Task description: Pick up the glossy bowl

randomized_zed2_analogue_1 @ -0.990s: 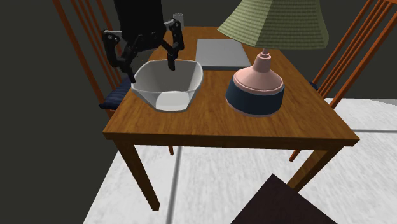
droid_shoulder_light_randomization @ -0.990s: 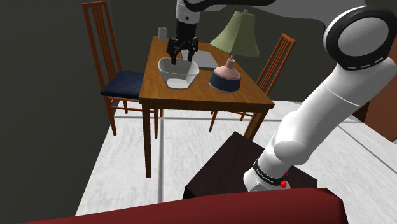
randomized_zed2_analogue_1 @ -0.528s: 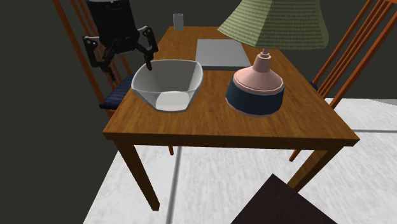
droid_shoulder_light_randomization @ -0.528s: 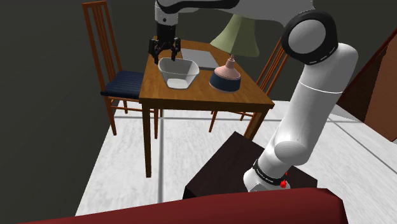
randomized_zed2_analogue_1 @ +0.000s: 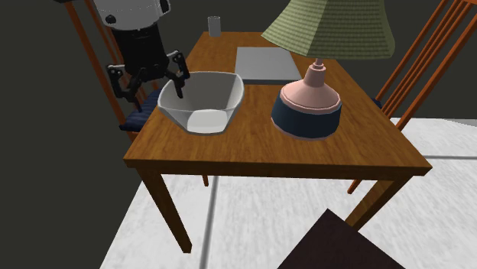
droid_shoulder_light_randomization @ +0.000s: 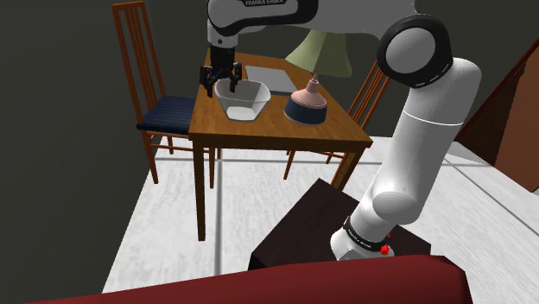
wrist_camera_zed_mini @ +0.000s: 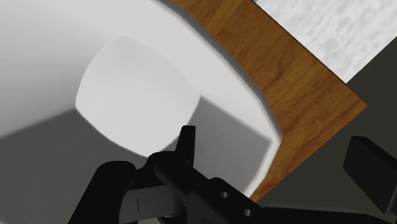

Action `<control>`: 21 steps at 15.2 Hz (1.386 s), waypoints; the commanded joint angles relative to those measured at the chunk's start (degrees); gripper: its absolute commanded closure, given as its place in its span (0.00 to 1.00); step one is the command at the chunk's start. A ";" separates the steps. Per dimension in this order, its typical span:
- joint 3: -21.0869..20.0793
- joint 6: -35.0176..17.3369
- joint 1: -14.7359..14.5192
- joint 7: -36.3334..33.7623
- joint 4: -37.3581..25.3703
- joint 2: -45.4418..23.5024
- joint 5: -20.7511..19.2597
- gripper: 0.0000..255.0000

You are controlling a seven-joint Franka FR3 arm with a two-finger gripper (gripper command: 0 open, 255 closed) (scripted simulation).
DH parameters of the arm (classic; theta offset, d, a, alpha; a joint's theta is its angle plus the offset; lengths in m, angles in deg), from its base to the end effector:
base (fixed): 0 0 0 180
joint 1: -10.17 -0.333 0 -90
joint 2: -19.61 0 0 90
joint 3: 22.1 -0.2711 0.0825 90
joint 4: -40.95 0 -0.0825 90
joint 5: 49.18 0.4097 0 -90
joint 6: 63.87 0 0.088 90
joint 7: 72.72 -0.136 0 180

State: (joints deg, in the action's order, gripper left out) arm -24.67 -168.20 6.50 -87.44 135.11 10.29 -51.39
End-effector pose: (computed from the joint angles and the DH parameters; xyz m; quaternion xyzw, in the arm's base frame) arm 0.6298 0.0635 0.4374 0.9974 -0.0696 0.0101 0.0135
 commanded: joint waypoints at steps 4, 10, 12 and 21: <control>0.01 -0.47 0.02 0.02 0.37 -0.07 0.00 1.00; 0.02 -0.48 0.02 0.02 0.38 -0.08 0.00 1.00; 0.00 0.27 0.00 0.02 -0.41 -0.11 0.00 1.00; -0.02 7.35 -0.06 0.20 -7.91 -0.52 0.03 1.00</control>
State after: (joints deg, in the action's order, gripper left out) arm -24.65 -161.74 6.49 -87.18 128.17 9.81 -51.35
